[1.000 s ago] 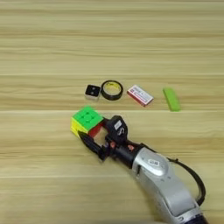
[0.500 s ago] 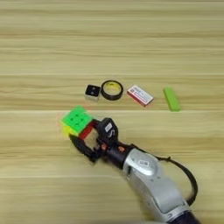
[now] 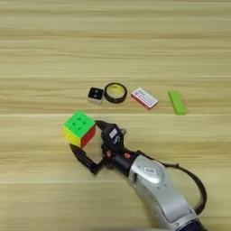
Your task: Move the objects on the table
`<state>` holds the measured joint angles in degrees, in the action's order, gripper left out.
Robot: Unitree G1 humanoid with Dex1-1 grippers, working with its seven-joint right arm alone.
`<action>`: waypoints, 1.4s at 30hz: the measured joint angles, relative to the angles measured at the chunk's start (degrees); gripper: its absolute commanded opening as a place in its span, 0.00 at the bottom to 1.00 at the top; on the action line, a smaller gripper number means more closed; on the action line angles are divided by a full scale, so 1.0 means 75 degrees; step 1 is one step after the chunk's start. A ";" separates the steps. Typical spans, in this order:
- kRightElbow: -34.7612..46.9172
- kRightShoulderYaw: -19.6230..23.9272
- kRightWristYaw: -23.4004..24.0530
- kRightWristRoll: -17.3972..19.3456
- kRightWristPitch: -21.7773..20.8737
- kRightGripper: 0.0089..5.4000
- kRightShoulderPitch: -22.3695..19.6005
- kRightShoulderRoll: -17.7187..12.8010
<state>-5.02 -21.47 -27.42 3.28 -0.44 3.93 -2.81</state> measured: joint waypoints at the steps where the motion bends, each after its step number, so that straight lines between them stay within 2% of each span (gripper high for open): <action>1: 0.0179 0.0046 0.0068 -0.0022 0.0012 1.00 0.0053 -0.0069; 7: 0.1517 0.0495 0.0281 -0.0022 0.0188 1.00 0.0167 -0.0286; 13: 0.2532 0.1320 0.0643 0.0092 0.0410 1.00 0.0377 -0.0490; 14: 0.2775 0.1646 0.0783 0.0208 0.0481 1.00 0.0426 -0.0533; 18: 0.2852 0.2205 0.0949 0.0324 0.0509 1.00 0.0417 -0.0670; 20: 0.2646 0.2333 0.0998 0.0342 0.0503 1.00 0.0328 -0.0687; 21: 0.2198 0.2521 0.1157 0.0333 0.0510 1.00 0.0075 -0.0696; 27: 0.0883 0.2755 0.1537 0.0073 0.0422 1.00 -0.0625 -0.0697; 31: 0.0020 0.3230 0.1778 0.0074 0.0226 1.00 -0.0964 -0.0808; 36: -0.0964 0.3249 0.1721 0.0028 -0.0033 1.00 -0.1319 -0.0842; 42: -0.1272 0.3161 0.1517 -0.0002 -0.0192 1.00 -0.1453 -0.0884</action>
<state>-14.56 2.23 -16.04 3.26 -1.88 -6.97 -9.44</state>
